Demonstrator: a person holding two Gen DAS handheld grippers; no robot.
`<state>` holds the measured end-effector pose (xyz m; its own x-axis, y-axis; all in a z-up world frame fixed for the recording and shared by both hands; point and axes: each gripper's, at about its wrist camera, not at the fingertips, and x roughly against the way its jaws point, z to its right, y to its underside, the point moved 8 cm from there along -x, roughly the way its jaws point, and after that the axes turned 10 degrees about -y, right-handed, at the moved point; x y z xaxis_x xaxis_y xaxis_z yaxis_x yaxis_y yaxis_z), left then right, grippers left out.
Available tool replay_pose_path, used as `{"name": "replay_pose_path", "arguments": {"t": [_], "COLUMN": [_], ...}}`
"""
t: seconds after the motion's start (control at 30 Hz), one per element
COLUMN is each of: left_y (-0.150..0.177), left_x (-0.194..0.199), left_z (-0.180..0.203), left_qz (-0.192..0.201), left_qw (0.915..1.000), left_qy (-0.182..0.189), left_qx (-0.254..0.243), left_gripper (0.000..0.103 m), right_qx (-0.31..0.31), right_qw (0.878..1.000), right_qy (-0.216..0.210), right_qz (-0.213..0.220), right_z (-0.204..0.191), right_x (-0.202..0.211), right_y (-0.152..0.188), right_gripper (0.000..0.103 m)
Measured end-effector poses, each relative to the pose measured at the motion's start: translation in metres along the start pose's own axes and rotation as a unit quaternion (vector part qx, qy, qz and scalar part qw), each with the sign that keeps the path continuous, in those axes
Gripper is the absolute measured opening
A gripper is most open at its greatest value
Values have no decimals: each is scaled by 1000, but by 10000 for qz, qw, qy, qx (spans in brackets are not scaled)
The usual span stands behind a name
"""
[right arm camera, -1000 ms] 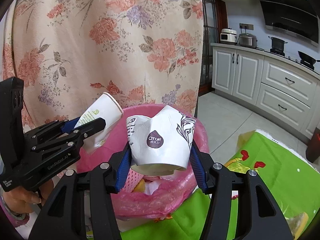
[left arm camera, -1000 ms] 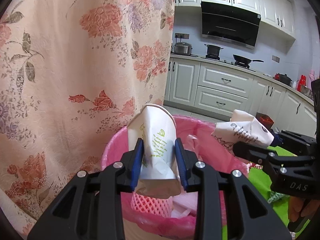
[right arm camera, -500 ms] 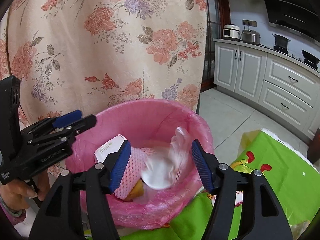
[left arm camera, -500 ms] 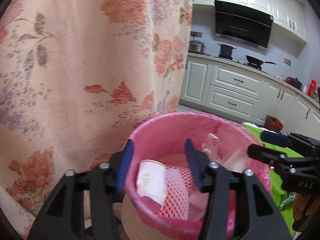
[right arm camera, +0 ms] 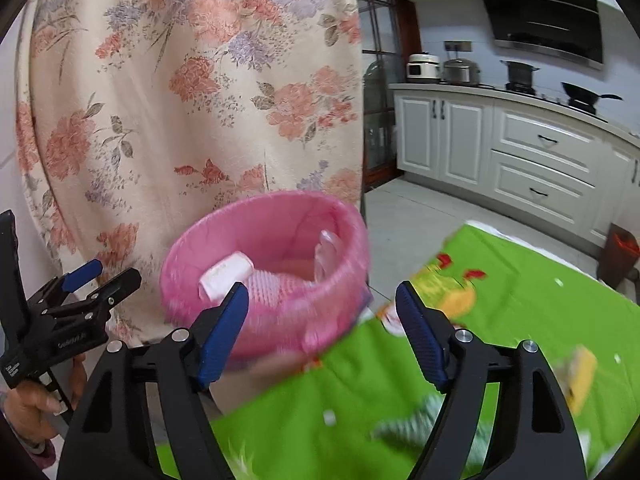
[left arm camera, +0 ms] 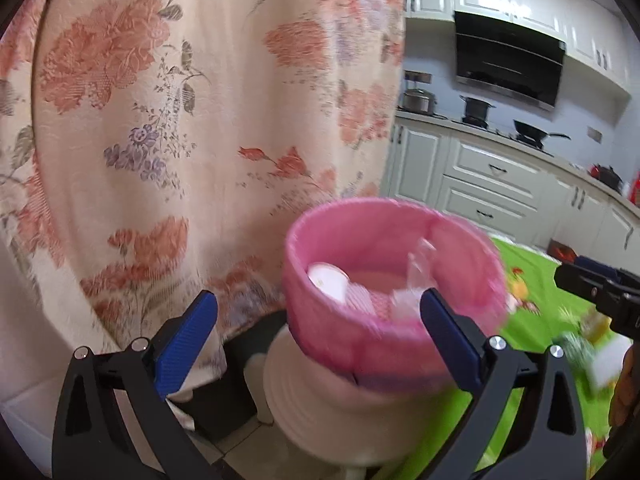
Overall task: Collect trash
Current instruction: 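Move both open tools back to the foam blocks and tissue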
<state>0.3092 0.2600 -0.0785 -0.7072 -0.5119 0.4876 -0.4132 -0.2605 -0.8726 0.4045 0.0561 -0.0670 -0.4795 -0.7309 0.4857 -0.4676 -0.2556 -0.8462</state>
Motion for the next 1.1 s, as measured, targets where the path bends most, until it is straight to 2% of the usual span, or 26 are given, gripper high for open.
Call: {"name": "replay_pose_path", "arguments": {"t": [0.13,0.37,0.6,0.93,1.1], "left_y": [25,65,94,119,121], "left_x": [31,77,110,136,132], "left_z": [28,82,144,225,257], "left_qz": [-115,-218,-311,-332,-407], "left_qw": [9987,9933,9831,9647,9596], "left_qy": [373,833,1377,1930,2091], "left_qx": [-320,-774,-1167,-1763,-1840], "left_gripper": [98,98,98,98,98], "right_qx": [-121,-415,-833,-1399,-1551], "right_qw": [9997,9966,9891,9731,9650], "right_qy": [225,697,1217,1826,2112], "right_qz": [-19,-105,-40,102,75], "right_z": [5,29,67,122,153], "right_x": [34,93,155,211,223], "right_y": [27,85,132,169,175], "right_gripper": [78,78,78,79,79]}}
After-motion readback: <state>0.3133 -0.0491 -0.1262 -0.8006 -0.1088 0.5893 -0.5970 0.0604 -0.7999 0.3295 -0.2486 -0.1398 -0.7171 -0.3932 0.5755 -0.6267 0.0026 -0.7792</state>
